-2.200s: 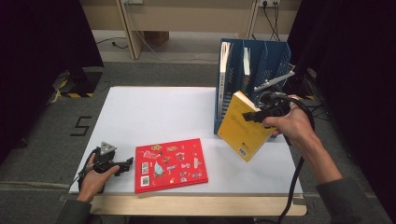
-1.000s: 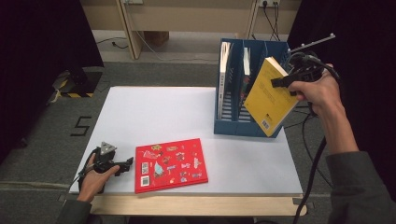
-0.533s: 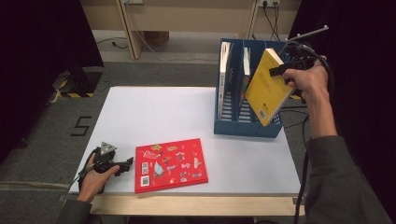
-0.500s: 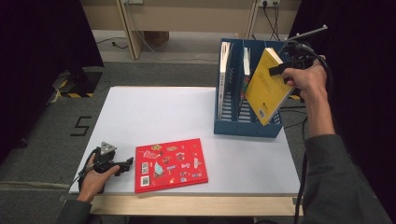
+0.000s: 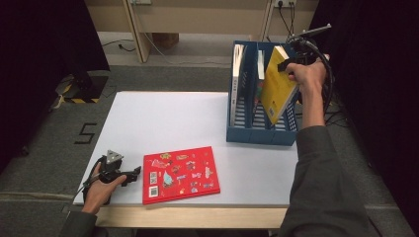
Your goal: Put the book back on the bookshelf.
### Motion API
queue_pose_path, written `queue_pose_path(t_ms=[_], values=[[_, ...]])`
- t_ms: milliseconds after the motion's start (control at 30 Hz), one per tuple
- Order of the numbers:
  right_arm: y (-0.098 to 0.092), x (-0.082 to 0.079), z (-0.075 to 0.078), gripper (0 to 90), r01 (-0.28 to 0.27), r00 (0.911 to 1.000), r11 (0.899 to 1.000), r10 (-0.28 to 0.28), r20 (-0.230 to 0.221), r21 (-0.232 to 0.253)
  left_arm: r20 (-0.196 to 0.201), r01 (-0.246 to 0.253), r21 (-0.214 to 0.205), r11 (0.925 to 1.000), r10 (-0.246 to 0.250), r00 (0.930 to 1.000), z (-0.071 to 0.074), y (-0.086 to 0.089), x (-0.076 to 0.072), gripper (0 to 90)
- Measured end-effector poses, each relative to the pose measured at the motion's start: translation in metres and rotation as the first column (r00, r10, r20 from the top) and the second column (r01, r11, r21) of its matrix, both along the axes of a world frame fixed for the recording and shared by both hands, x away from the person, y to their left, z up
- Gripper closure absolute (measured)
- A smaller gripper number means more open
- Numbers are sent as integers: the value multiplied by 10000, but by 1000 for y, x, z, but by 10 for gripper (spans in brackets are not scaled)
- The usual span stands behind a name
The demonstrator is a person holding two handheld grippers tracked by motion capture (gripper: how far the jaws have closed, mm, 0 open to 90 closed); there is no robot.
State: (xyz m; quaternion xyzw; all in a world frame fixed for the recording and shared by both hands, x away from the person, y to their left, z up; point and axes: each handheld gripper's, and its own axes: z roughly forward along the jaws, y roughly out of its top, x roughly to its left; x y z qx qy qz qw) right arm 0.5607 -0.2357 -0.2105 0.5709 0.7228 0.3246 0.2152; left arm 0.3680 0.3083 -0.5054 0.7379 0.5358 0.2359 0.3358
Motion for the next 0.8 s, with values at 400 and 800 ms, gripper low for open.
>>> queue_pose_path(t_ms=[400,800], values=[[15,24,-5,739,473,9987,9986,-468,-204,238,-8,7,0,10000,-7,10000,0,0,0,130],[22,46,-28,739,782,9958,9968,-773,-483,180,-8,11,-7,10000,-11,10000,0,0,0,130]])
